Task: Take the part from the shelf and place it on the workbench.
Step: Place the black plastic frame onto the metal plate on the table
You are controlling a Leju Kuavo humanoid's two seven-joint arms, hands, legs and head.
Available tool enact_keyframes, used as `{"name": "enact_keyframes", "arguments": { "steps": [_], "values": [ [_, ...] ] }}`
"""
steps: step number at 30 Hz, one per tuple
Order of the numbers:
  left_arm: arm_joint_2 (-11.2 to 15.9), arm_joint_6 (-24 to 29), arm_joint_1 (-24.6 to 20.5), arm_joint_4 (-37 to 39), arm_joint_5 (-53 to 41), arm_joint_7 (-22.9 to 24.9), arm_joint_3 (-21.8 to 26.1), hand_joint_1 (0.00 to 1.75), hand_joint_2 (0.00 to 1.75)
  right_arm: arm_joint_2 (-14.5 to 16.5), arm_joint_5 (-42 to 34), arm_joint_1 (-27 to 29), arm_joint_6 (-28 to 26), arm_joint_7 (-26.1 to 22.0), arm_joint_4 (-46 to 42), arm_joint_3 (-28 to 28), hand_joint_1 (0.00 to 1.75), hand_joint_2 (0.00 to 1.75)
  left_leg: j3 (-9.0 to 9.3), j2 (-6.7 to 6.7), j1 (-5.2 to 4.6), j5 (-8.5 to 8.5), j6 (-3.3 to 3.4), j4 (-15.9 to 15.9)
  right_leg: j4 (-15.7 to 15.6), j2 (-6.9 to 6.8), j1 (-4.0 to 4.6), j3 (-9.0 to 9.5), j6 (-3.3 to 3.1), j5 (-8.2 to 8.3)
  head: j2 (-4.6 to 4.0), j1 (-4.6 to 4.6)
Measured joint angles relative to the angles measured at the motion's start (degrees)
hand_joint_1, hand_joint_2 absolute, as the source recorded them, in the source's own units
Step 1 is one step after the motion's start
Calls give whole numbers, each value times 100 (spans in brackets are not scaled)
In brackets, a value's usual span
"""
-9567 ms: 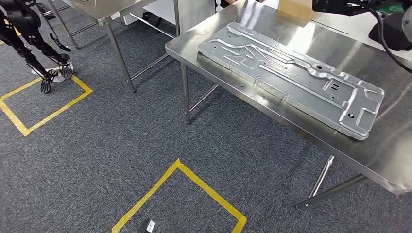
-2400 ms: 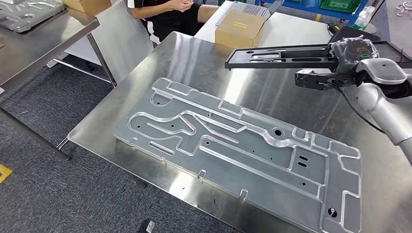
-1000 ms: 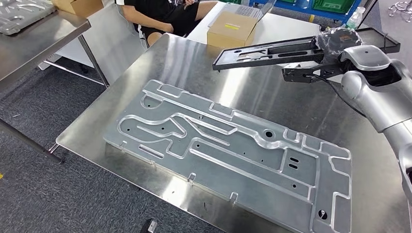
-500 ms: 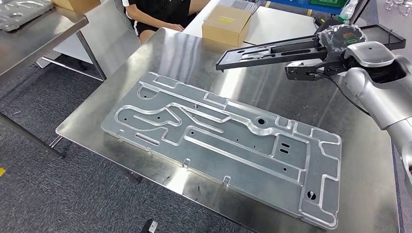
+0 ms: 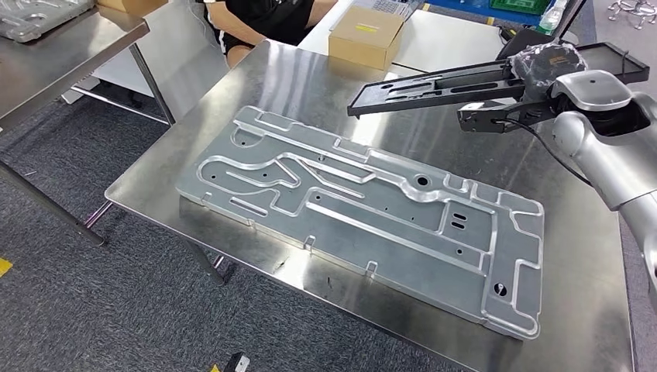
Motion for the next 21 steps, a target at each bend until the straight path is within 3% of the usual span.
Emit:
{"name": "enact_keyframes", "arguments": {
  "steps": [3, 5, 8, 9, 10, 11, 13, 15, 19, 21],
  "values": [
    [1, 39, -2, 0, 2, 45, 7, 0, 175, 10, -2, 17, -48, 10, 8, 0, 175, 175, -45, -5, -5, 17, -86, 12, -93, -4, 20, 5, -77, 15, -1, -1],
    [3, 62, -7, 0, 3, 74, 8, 0, 175, 67, -3, 43, -126, 53, 11, -1, 175, 175, -134, -19, 2, -134, -148, 190, -153, -17, -8, 12, -153, 64, -1, -3],
    [3, 80, -21, 0, 3, 77, 16, 0, 175, 224, -10, 138, -307, 197, 28, -8, 175, 175, -586, -30, 30, -679, -210, 1231, -181, -24, -12, -18, -222, 111, -1, -5],
    [3, 85, -27, -1, 3, 72, 23, 0, 175, 285, -13, 194, -359, 251, 39, -10, 175, 175, -720, -30, 39, -783, -222, 1549, -176, -20, -8, -31, -227, 118, -1, -5],
    [3, 90, -32, -1, 3, 66, 31, 0, 175, 342, -13, 256, -396, 293, 51, -11, 175, 175, -763, -30, 48, -784, -231, 1680, -167, -13, -5, -41, -229, 123, -1, -5],
    [3, 98, -34, -1, 3, 54, 38, 0, 175, 392, -12, 313, -419, 319, 63, -11, 175, 175, -684, -29, 55, -671, -233, 1564, -155, -4, -4, -46, -227, 125, -1, -6],
    [3, 111, -32, 0, 0, 25, 44, 0, 175, 470, -7, 389, -455, 340, 85, -15, 175, 175, -279, -31, 64, -301, -209, 797, -128, 14, -3, -54, -215, 127, -1, -5],
    [2, 122, -26, 0, -10, -21, 44, 0, 175, 533, 22, 424, -543, 357, 113, -51, 175, 175, 31, -39, 52, -106, -169, 155, -105, 23, 9, -88, -168, 142, -1, -4],
    [-5, 125, -15, 0, -43, -101, 42, 0, 175, 704, 191, 541, -671, 408, 210, -172, 175, 175, 70, -56, 44, -26, -55, -27, -95, 11, 5, -138, -35, 158, -1, -3],
    [-13, 117, -26, 0, -67, -109, 42, 0, 175, 832, 275, 600, -697, 443, 262, -217, 175, 175, 73, -32, 58, 36, 17, -92, 246, 7, -7, -284, 7, -88, -1, -1]
  ]
}}
